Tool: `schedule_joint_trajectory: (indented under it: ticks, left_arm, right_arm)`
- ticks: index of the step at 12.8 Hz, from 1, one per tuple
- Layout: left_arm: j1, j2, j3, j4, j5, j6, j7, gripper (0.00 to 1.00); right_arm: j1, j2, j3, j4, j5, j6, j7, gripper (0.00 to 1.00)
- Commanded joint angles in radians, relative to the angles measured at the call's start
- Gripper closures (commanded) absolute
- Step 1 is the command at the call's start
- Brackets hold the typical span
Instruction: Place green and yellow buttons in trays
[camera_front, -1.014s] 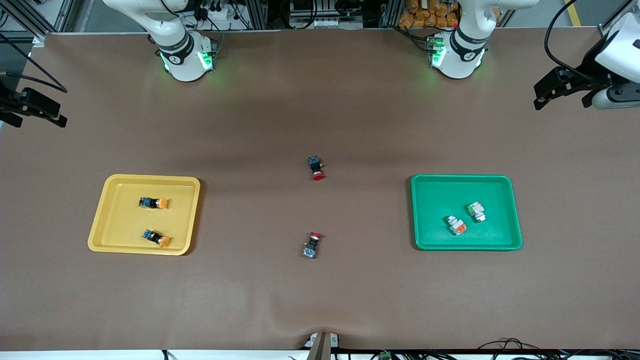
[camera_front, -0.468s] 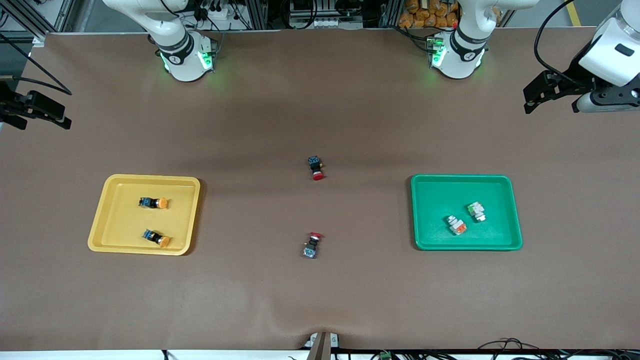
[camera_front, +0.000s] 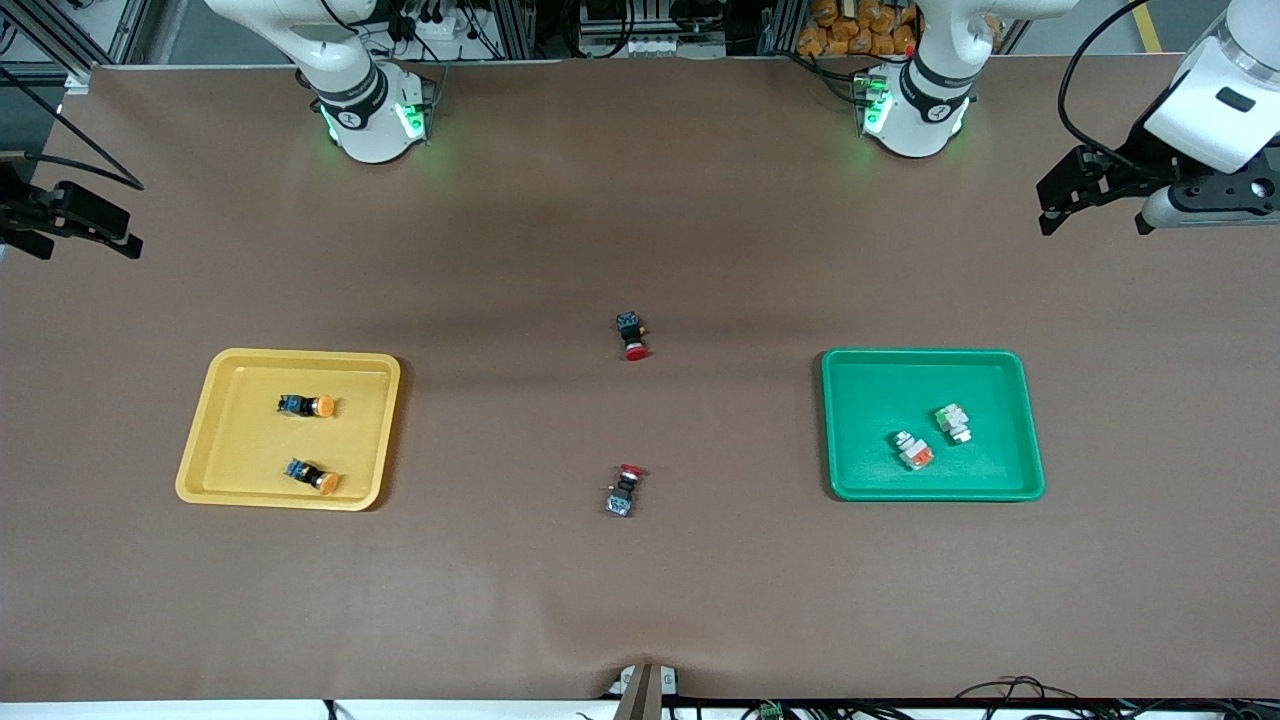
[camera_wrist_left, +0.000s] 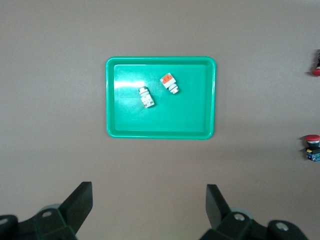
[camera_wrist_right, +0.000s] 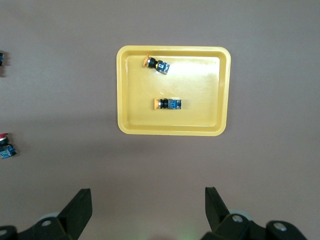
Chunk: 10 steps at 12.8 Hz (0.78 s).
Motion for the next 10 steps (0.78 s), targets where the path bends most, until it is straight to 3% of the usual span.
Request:
schedule_joint_trajectory:
  ticks: [1, 10]
  left_arm:
    - [0.006, -0.011, -0.002, -0.009, -0.019, 0.011, 0.018, 0.00]
    - [0.056, -0.037, 0.008, 0.002, -0.070, 0.012, 0.018, 0.00]
  right_arm:
    - [0.000, 0.009, -0.001, 0.023, -0.004, -0.014, -0.010, 0.00]
    - [0.003, 0.009, -0.001, 0.023, -0.004, -0.014, -0.010, 0.00]
